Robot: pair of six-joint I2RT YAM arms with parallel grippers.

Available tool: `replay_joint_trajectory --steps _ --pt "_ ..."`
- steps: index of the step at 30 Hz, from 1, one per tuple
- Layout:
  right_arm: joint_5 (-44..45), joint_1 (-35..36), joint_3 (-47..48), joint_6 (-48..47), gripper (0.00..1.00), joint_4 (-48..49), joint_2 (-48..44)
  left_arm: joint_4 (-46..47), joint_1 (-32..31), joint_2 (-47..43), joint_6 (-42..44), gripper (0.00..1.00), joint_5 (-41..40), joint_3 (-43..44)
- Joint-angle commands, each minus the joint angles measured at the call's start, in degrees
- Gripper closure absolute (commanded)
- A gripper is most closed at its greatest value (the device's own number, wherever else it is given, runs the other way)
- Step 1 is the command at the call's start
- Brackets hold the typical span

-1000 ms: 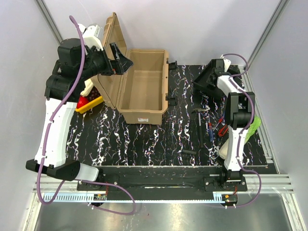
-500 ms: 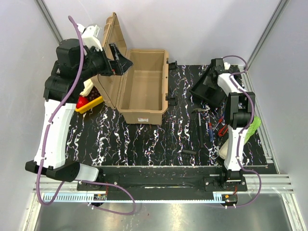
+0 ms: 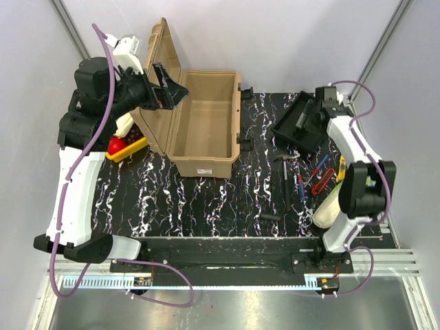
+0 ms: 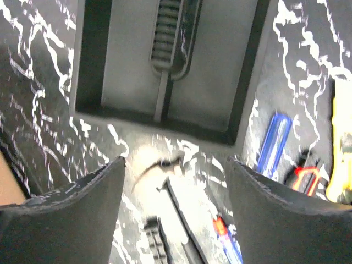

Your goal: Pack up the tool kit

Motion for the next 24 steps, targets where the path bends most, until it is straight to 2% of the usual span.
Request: replay_joint_trajectory --steps 1,5,12,19,24 --pt "-6.6 1.6 -11.3 1.1 0.25 -1.7 -9.4 2.1 -0.2 -1.3 0.7 0.01 2.4 0.9" --pt "-10.3 5.7 -20.4 1.4 0.24 -2.7 -14.0 2.0 -0.2 -0.8 0.5 0.01 3.3 0.7" --pt "-7.4 13.6 -31.6 6.4 0.26 -3.4 -17.3 2.0 -0.2 -1.0 0.4 0.01 3.5 -0.6" --pt "-1.3 15.9 -37.6 8.0 0.31 -2.1 -17.4 2.1 -0.2 -1.3 0.3 0.01 3.5 -1.5" --pt "-2.0 16.3 -40.0 7.8 0.38 0.2 -15.7 2.1 -0.1 -0.9 0.0 0.01 3.3 -1.7"
